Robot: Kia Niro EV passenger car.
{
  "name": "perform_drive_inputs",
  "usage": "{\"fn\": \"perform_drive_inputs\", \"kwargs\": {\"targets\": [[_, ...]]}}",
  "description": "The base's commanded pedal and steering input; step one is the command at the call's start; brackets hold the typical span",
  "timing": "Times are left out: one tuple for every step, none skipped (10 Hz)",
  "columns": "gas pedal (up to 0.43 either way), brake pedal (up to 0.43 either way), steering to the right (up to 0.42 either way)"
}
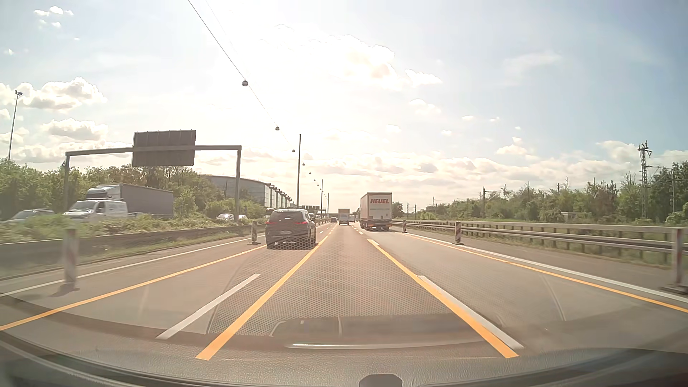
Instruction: Follow the waypoints while adhering to traffic rules and regulations
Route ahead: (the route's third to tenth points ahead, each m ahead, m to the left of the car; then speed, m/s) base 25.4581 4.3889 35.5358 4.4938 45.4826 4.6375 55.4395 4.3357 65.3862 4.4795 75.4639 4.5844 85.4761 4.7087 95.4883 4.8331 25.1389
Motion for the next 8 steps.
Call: {"fn": "perform_drive_inputs", "kwargs": {"targets": [[0.039,0.0,0.002],[0.039,0.0,0.001],[0.039,0.0,0.001],[0.039,0.0,0.0],[0.039,0.0,0.0],[0.039,0.0,0.0],[0.039,0.0,0.0],[0.039,0.0,0.0]]}}
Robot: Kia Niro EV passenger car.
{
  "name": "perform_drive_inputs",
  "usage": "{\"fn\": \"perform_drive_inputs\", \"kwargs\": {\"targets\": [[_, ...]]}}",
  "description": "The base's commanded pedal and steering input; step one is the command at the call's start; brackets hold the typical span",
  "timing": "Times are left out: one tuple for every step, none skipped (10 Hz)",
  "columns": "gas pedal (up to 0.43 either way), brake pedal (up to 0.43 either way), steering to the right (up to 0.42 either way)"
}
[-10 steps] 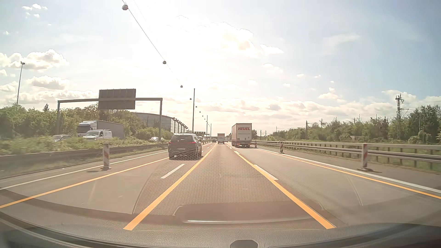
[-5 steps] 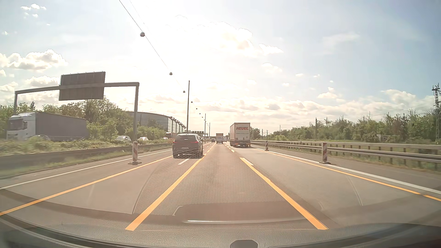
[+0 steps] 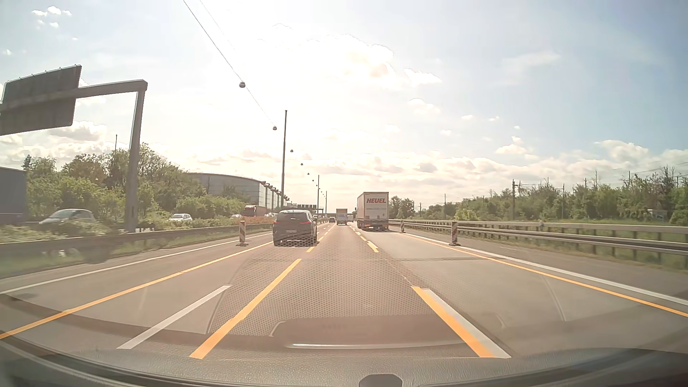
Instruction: Follow the waypoints while adhering to traffic rules and regulations
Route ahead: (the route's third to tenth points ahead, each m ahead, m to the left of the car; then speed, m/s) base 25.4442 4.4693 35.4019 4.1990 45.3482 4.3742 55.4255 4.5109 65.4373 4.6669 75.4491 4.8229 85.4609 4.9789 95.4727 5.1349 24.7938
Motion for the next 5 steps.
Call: {"fn": "perform_drive_inputs", "kwargs": {"targets": [[0.039,0.0,0.0],[0.039,0.0,0.0],[0.039,0.0,0.0],[0.039,0.0,0.0],[0.039,0.0,0.0]]}}
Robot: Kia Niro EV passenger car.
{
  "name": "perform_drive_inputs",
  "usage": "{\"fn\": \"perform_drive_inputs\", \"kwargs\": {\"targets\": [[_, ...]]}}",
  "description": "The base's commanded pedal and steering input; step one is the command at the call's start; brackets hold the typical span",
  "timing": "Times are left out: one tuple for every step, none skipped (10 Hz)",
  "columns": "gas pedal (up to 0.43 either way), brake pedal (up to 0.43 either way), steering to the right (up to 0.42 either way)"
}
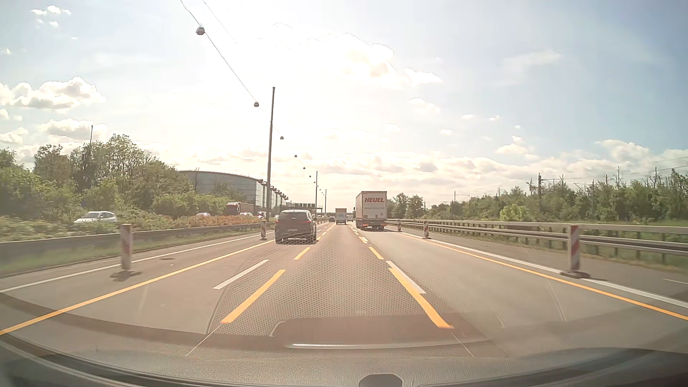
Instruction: Follow the waypoints while adhering to traffic rules and regulations
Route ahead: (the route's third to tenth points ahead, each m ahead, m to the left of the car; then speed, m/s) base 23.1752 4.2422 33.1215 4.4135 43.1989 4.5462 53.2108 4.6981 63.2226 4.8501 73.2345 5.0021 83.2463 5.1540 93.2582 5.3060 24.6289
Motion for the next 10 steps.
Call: {"fn": "perform_drive_inputs", "kwargs": {"targets": [[0.039,0.0,-0.002],[0.039,0.0,-0.003],[0.039,0.0,-0.003],[0.039,0.0,-0.003],[0.039,0.0,-0.003],[0.039,0.0,-0.003],[0.039,0.0,-0.004],[0.047,0.0,-0.004],[0.059,0.0,-0.004],[0.059,0.0,-0.003]]}}
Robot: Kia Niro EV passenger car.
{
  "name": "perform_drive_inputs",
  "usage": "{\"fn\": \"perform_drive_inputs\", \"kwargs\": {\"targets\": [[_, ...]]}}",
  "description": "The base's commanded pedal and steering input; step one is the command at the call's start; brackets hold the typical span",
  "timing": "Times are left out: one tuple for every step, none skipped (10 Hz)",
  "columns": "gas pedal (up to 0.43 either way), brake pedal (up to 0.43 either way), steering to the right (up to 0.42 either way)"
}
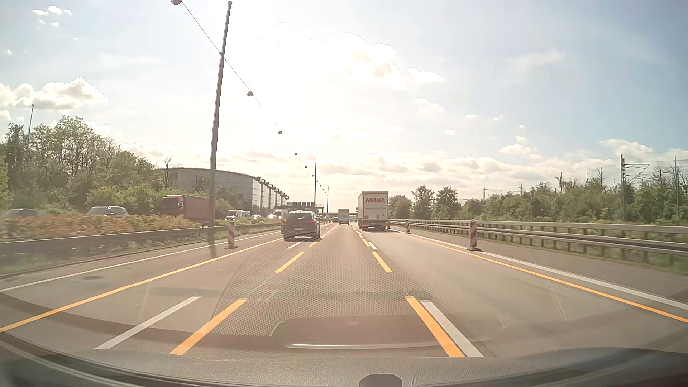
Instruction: Follow the waypoints while adhering to traffic rules and regulations
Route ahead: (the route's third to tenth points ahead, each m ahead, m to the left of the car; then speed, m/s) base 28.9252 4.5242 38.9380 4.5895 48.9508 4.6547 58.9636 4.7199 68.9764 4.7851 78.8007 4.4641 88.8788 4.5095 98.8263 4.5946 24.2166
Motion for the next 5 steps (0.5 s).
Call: {"fn": "perform_drive_inputs", "kwargs": {"targets": [[0.059,0.0,-0.003],[0.059,0.0,-0.003],[0.059,0.0,-0.003],[0.059,0.0,-0.001],[0.059,0.0,-0.001]]}}
